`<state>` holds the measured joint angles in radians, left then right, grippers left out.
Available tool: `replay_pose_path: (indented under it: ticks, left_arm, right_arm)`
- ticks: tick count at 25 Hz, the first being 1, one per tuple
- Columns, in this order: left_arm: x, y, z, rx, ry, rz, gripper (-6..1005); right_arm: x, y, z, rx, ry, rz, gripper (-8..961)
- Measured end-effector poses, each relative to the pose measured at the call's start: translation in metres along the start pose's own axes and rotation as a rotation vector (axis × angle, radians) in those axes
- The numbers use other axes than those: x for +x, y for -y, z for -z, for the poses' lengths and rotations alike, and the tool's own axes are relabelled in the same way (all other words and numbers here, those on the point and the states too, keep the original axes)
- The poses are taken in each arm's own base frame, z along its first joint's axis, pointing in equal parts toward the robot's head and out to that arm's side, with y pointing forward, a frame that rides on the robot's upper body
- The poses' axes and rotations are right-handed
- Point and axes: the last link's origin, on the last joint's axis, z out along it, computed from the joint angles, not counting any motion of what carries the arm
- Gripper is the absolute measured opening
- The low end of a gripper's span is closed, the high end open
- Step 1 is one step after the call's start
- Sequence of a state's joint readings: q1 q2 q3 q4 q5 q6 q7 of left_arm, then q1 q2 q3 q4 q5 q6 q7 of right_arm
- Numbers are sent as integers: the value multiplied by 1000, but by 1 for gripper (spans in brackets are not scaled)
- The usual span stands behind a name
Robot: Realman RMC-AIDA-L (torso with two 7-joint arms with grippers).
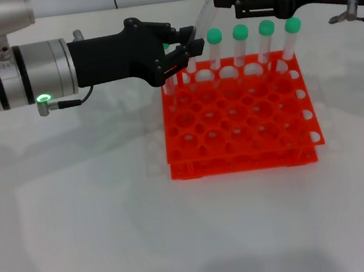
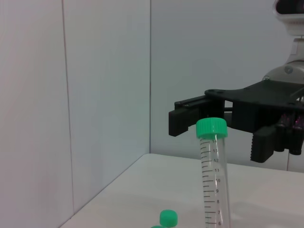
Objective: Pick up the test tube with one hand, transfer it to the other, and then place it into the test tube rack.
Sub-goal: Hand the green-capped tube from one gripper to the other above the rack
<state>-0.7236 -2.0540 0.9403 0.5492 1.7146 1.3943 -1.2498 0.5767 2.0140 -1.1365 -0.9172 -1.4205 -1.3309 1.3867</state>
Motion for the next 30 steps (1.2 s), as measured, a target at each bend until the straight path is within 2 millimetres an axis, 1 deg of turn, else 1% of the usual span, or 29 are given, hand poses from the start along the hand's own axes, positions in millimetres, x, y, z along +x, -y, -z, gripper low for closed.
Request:
replay_pose_path:
  ticks: [30]
  left_arm:
    - [3,1,-1,-3,0,-19,305]
  right_arm:
    - [-1,1,-2,0,3,-1,643]
